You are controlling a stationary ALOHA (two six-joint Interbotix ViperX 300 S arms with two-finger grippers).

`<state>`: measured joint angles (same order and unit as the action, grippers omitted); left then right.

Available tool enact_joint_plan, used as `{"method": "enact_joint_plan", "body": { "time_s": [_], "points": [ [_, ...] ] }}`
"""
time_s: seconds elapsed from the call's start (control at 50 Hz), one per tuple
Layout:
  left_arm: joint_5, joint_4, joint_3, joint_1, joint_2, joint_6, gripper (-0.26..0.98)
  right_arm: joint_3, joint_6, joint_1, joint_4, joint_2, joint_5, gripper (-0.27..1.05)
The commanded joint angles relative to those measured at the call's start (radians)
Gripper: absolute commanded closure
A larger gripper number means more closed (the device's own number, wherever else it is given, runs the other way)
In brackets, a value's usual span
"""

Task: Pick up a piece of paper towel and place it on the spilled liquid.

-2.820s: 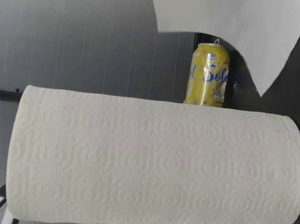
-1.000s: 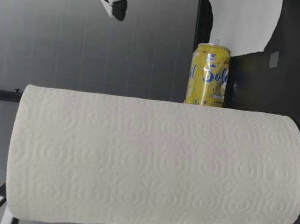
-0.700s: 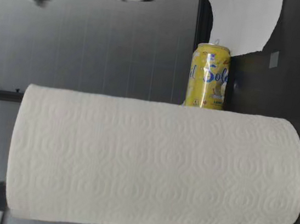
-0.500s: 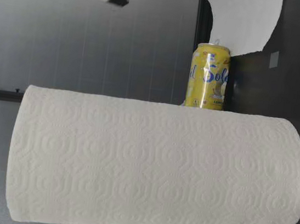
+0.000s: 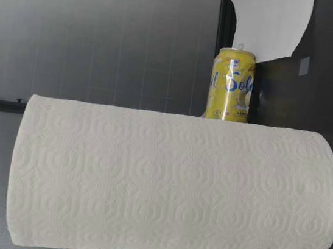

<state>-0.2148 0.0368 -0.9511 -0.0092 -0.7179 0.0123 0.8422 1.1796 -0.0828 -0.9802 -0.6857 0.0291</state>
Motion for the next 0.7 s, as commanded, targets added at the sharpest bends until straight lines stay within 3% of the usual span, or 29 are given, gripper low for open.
{"method": "enact_joint_plan", "body": {
  "time_s": [0.0, 0.24, 0.68],
  "points": [
    [0.002, 0.015, 0.044, -0.006, 0.011, 0.002, 0.62, -0.018, 0.002, 0.005, 0.005, -0.014, 0.074, 0.49],
    [0.012, 0.029, 0.077, -0.006, 0.052, 0.002, 0.62, -0.032, 0.000, 0.005, 0.005, 0.000, 0.143, 0.54],
    [-0.060, 0.034, 0.052, -0.006, 0.049, 0.009, 0.62, -0.026, -0.002, 0.003, 0.003, 0.015, 0.150, 0.54]
  ]
}}
